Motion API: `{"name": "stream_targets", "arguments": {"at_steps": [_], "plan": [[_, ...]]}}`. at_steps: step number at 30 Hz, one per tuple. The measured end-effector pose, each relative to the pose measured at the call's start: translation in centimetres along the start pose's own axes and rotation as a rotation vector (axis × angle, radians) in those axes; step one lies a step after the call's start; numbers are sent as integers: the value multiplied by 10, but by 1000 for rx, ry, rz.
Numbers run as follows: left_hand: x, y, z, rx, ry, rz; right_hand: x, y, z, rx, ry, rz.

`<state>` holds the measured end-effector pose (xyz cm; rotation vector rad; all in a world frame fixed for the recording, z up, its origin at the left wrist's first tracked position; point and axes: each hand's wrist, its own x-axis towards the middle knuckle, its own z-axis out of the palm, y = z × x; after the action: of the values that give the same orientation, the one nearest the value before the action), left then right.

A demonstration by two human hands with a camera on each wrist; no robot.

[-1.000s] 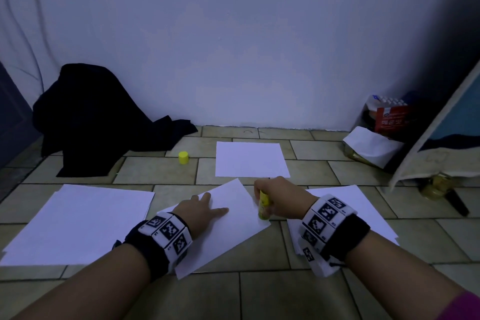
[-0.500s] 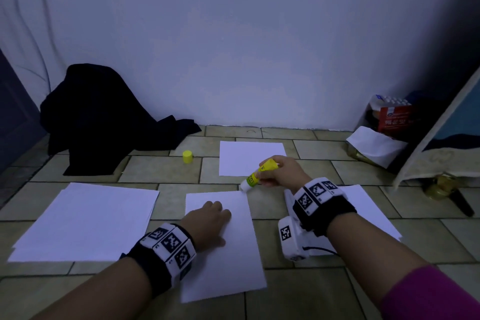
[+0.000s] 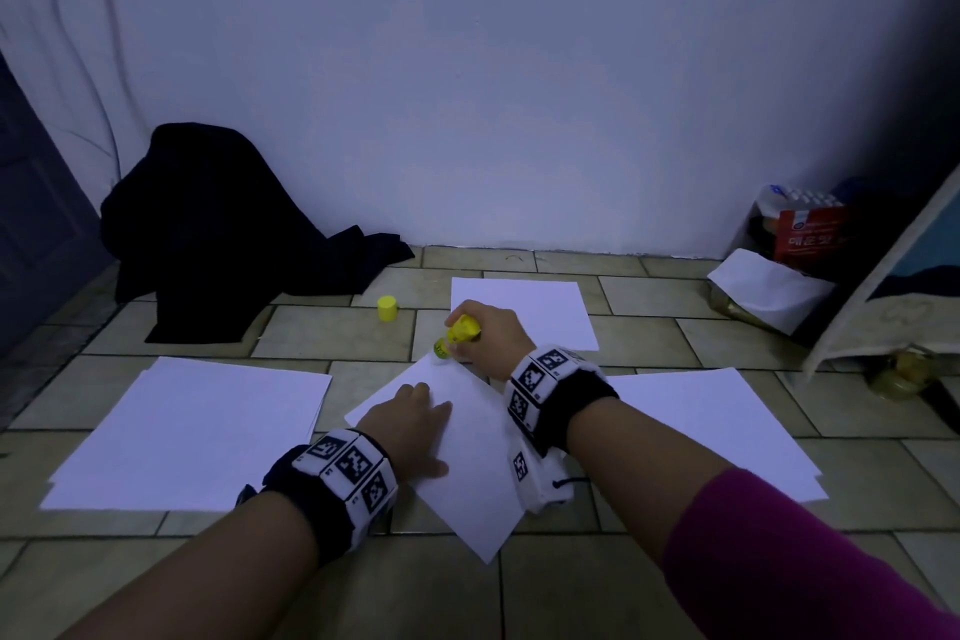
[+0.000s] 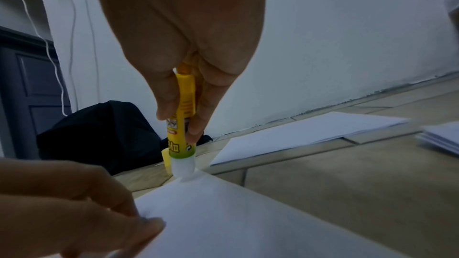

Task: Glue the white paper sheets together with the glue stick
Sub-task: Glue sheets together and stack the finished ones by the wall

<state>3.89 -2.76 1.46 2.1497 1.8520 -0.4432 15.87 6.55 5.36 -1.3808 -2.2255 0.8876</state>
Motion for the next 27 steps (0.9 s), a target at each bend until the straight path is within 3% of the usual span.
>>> {"name": "stream_targets", "arguments": {"at_steps": [12,21,23,27], "plan": [[-3,-4,-10,11,-32,28,-33,9,-42,-437,-288,-147],[0,-4,-15,-3,-29,16,-64,38,-79,-540,-422,-51],[-1,-2,-17,13,-15,2,-65,42,-87,-496,-392,-24],[-5,4,-17,67,51,-34,-62,53,-96,-213,-190,27]]}}
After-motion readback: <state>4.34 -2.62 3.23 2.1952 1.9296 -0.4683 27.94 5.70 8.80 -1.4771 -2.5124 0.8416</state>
